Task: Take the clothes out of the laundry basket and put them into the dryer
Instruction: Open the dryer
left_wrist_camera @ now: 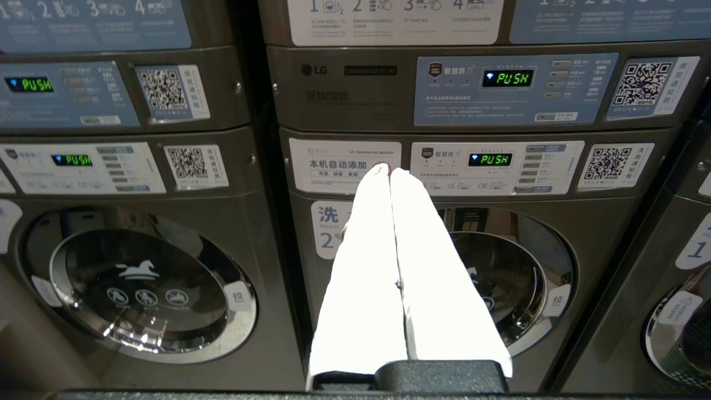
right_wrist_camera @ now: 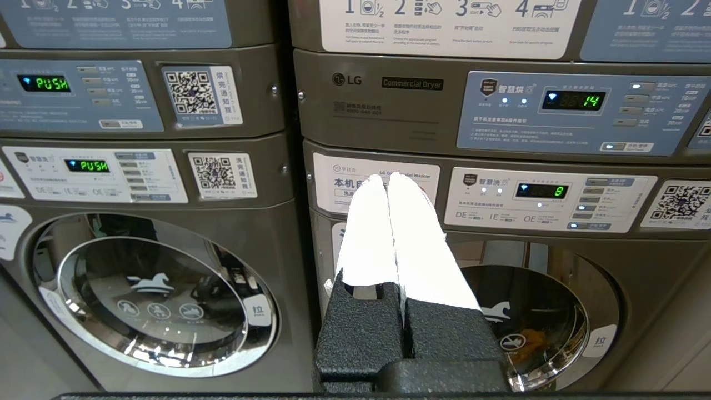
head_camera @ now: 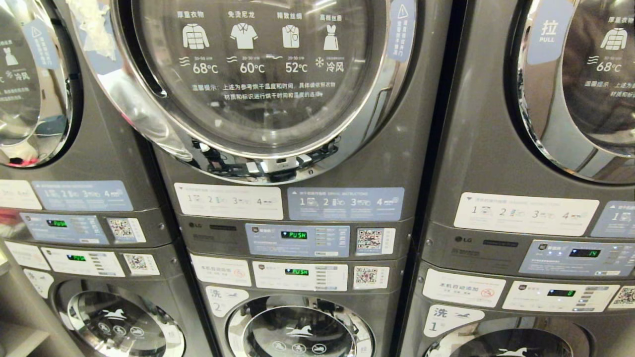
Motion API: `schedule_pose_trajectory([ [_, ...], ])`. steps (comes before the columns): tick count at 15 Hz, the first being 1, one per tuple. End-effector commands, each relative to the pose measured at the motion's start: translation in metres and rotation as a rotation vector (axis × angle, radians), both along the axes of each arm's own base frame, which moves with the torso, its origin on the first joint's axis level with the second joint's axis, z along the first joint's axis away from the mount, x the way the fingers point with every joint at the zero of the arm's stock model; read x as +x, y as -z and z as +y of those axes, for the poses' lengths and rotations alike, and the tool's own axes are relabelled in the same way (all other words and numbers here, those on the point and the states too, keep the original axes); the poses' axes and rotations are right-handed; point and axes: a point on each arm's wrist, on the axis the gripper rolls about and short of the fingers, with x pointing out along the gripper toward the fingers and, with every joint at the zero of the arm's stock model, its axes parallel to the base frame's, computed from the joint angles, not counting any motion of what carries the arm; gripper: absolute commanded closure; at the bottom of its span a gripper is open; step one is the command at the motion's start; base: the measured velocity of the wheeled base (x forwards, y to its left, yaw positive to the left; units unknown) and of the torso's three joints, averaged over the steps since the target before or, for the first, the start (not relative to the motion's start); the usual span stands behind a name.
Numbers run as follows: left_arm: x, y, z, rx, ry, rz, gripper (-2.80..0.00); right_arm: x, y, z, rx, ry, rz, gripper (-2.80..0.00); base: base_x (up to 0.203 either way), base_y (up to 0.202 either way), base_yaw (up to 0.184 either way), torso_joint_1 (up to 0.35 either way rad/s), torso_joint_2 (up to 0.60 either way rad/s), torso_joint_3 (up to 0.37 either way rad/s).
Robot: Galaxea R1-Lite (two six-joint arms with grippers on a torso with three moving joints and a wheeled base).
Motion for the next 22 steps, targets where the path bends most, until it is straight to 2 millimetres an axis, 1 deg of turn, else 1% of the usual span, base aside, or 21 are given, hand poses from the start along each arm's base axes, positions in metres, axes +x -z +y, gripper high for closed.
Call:
schedule_pose_trajectory([
  [1, -0.002, -0.008, 0.000, 0.014, 0.007, -0.028, 0.00, 0.000, 0.000, 0.000, 0.000, 0.000, -0.002, 0.00, 0.000, 0.000, 0.000, 0.000, 0.00, 0.000],
  [3, -0.008, -0.038, 0.000, 0.031, 0.018, -0.081, 0.00, 0.000, 0.000, 0.000, 0.000, 0.000, -0.002, 0.00, 0.000, 0.000, 0.000, 0.000, 0.00, 0.000],
  [4, -0.005, -0.056, 0.000, 0.034, 0.019, -0.073, 0.00, 0.000, 0.000, 0.000, -0.002, 0.000, -0.002, 0.00, 0.000, 0.000, 0.000, 0.000, 0.00, 0.000],
  [5, 0.003, -0.077, 0.000, 0.035, 0.019, -0.045, 0.00, 0.000, 0.000, 0.000, -0.002, 0.000, -0.002, 0.00, 0.000, 0.000, 0.000, 0.000, 0.00, 0.000],
  [6, 0.015, -0.098, 0.000, 0.029, 0.012, -0.018, 0.00, 0.000, 0.000, 0.000, -0.002, 0.000, -0.002, 0.00, 0.000, 0.000, 0.000, 0.000, 0.00, 0.000],
  [7, 0.031, -0.116, 0.000, 0.009, -0.006, 0.009, 0.00, 0.000, 0.000, 0.000, -0.004, 0.000, -0.003, 0.00, 0.000, 0.000, 0.000, 0.000, 0.00, 0.000],
  [8, 0.052, -0.132, 0.001, -0.024, -0.036, 0.034, 0.00, 0.000, 0.000, 0.000, -0.005, 0.000, -0.004, 0.00, 0.000, 0.000, 0.000, 0.000, 0.00, 0.000],
  [10, 0.098, -0.151, 0.003, -0.102, -0.108, 0.063, 0.00, 0.000, 0.000, 0.000, -0.005, 0.000, -0.004, 0.00, 0.000, 0.000, 0.000, 0.000, 0.00, 0.000],
  [11, 0.124, -0.156, 0.005, -0.145, -0.146, 0.068, 0.00, 0.000, 0.000, 0.000, -0.005, 0.000, -0.004, 0.00, 0.000, 0.000, 0.000, 0.000, 0.00, 0.000],
  [13, 0.168, -0.157, 0.014, -0.230, -0.180, 0.058, 0.00, 0.000, 0.000, 0.000, -0.005, 0.000, -0.004, 0.00, 0.000, 0.000, 0.000, 0.000, 0.00, 0.000],
  [14, 0.185, -0.157, 0.020, -0.269, -0.152, 0.046, 0.00, 0.000, 0.000, 0.000, -0.005, 0.000, -0.004, 0.00, 0.000, 0.000, 0.000, 0.000, 0.00, 0.000],
  [15, 0.201, -0.155, 0.028, -0.302, -0.085, 0.041, 0.00, 0.000, 0.000, 0.000, -0.005, 0.000, -0.004, 0.00, 0.000, 0.000, 0.000, 0.000, 0.00, 0.000],
  [18, 0.242, -0.156, 0.054, -0.345, 0.039, 0.014, 0.00, 0.000, 0.000, 0.000, -0.002, 0.001, -0.003, 0.00, 0.000, 0.000, 0.000, 0.000, 0.00, 0.000],
  [20, 0.269, -0.160, 0.071, -0.344, 0.062, -0.023, 0.00, 0.000, 0.000, 0.000, -0.009, 0.000, -0.004, 0.00, 0.000, 0.000, 0.000, 0.000, 0.00, 0.000],
  [21, 0.279, -0.166, 0.076, -0.336, 0.070, -0.051, 0.00, 0.000, 0.000, 0.000, -0.003, 0.000, -0.004, 0.00, 0.000, 0.000, 0.000, 0.000, 0.00, 0.000],
  [22, 0.288, -0.166, 0.080, -0.336, 0.075, -0.055, 0.00, 0.000, 0.000, 0.000, -0.006, 0.002, -0.004, 0.00, 0.000, 0.000, 0.000, 0.000, 0.00, 0.000],
])
